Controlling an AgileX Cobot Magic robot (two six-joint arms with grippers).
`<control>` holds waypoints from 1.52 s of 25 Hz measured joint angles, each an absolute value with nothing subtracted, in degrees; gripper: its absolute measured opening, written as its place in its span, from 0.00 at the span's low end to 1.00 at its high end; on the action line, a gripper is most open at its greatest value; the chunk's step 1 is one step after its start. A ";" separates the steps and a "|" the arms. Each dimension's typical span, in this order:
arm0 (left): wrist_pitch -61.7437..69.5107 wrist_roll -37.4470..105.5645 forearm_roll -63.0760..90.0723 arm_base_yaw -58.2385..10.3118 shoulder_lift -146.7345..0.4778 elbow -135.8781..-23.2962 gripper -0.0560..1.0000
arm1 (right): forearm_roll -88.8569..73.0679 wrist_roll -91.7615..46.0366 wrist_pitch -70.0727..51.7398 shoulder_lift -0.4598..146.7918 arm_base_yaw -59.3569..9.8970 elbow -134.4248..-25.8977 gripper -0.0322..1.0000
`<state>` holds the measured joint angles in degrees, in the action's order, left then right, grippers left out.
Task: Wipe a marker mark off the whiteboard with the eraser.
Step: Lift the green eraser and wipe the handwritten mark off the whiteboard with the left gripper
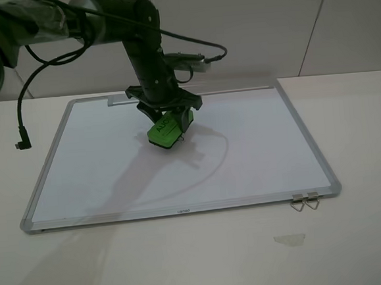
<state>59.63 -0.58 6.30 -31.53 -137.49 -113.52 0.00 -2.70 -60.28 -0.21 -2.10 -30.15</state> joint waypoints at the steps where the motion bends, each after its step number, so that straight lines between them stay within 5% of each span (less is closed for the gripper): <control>1: 59.92 -0.64 6.17 -31.91 -138.59 -114.23 0.62 | 0.00 -2.70 -60.28 -0.21 -2.10 -30.15 0.82; 22: 60.91 -0.71 3.49 -32.58 -143.07 -116.09 0.62 | 0.00 -2.70 -60.28 -0.21 -2.10 -30.15 0.82; 38: 60.69 -2.17 3.85 -23.40 -143.45 -116.10 0.62 | 0.00 -2.70 -60.28 -0.21 -2.10 -30.15 0.82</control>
